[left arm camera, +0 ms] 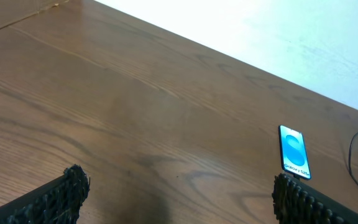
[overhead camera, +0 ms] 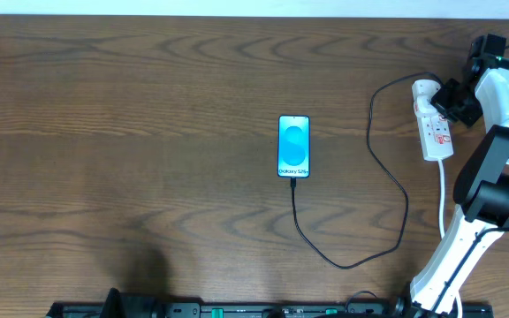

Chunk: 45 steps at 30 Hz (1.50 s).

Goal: Plug charger to phone and switch on socket

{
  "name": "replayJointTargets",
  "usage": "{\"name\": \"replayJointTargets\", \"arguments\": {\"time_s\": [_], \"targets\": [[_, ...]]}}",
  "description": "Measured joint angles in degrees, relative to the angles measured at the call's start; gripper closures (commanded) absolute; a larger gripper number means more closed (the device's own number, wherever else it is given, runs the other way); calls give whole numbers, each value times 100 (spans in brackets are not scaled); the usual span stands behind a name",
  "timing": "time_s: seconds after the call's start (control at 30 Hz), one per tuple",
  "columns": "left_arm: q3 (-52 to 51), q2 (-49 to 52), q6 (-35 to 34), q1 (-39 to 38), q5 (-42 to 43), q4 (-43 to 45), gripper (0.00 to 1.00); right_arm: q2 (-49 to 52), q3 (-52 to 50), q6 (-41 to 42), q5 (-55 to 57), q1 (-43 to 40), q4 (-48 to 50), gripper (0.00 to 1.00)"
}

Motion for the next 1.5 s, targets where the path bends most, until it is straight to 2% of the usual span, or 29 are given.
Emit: {"name": "replayJointTargets", "arguments": {"time_s": [0.33, 1.07, 1.5], "targets": [[0, 0, 0, -2, 0, 0, 4, -168, -531, -42, 131, 20, 671, 99], [0, 0, 0, 0, 0, 0, 4, -286, -636, -42, 219, 26, 494, 99], [0, 0, 0, -2, 0, 0, 4, -297, -702, -442, 203, 20, 671, 99]]}}
